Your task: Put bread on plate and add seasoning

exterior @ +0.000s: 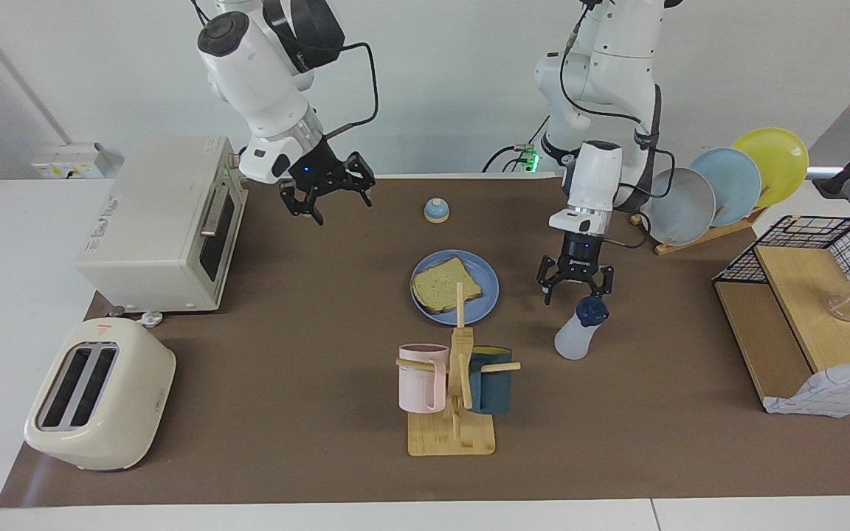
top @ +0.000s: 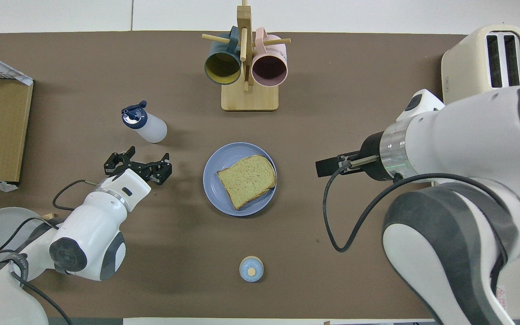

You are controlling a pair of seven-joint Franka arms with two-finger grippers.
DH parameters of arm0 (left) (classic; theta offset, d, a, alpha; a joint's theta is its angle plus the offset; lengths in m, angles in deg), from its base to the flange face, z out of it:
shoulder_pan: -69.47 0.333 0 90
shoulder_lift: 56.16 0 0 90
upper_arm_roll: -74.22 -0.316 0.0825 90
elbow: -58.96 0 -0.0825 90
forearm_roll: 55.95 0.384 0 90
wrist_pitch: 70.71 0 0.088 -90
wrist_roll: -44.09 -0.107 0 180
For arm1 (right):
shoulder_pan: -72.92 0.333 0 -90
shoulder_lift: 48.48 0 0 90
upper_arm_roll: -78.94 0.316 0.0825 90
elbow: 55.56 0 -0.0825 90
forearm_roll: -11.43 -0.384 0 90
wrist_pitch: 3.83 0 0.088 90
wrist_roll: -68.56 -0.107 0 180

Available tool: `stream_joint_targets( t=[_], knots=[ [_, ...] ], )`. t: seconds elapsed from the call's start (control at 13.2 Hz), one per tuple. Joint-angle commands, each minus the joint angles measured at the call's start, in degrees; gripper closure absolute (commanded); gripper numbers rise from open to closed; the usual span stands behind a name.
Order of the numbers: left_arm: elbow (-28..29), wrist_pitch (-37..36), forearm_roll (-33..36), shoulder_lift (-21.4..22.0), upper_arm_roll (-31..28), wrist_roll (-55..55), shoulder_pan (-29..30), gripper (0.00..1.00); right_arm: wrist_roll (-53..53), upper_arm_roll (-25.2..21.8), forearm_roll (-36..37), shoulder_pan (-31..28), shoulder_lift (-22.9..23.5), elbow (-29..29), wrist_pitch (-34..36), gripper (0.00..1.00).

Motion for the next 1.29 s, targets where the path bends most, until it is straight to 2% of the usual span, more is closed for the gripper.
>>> stream_joint_targets(
  t=[0.0, 0.23, 0.38, 0.68, 0.83, 0.91, 1.14, 1.21],
  knots=[
    [4.56, 0.19, -0.61, 5.53, -0.47, 0.16, -4.21, 0.0, -0.64, -0.26, -1.58, 2.98, 0.97, -5.33, -6.5, 0.0],
    [4.39, 0.01, -0.61, 6.24, -0.47, 4.19, -8.16, 0.0, -0.82, -0.26, -1.75, 5.97, 3.69, -8.4, -13.97, 0.0],
    [3.52, -2.61, -0.61, 6.59, -0.39, 5.0, -8.79, 0.0, -0.99, -0.26, -1.75, 8.35, 6.07, -9.9, -19.51, 0.0],
    [-3.94, -19.91, -0.52, 10.97, 0.4, 7.1, -8.88, 0.0, -0.03, -0.26, -1.75, 7.48, 6.96, -8.77, -18.48, 0.0],
    [-6.23, -24.49, -0.52, 12.03, 1.02, 8.95, -9.49, 0.0, -0.46, -0.7, -0.79, 7.13, 6.87, -5.97, -14.72, 0.0],
    [-7.64, -27.82, -0.61, 12.91, 1.02, 8.87, -9.49, 0.0, -0.47, -1.31, 0.52, 5.47, 6.09, -3.87, -9.48, 0.0],
    [-16.06, -44.06, -0.52, 14.32, 1.02, 7.99, -8.97, 0.0, 0.06, -1.23, 11.49, -4.8, 1.53, 2.73, 5.82, 0.0],
    [-18.87, -48.9, -0.52, 14.41, 0.93, 7.64, -8.71, 0.0, 0.06, -1.31, 12.48, -7.53, -0.32, 3.62, 8.57, 0.0]
  ],
)
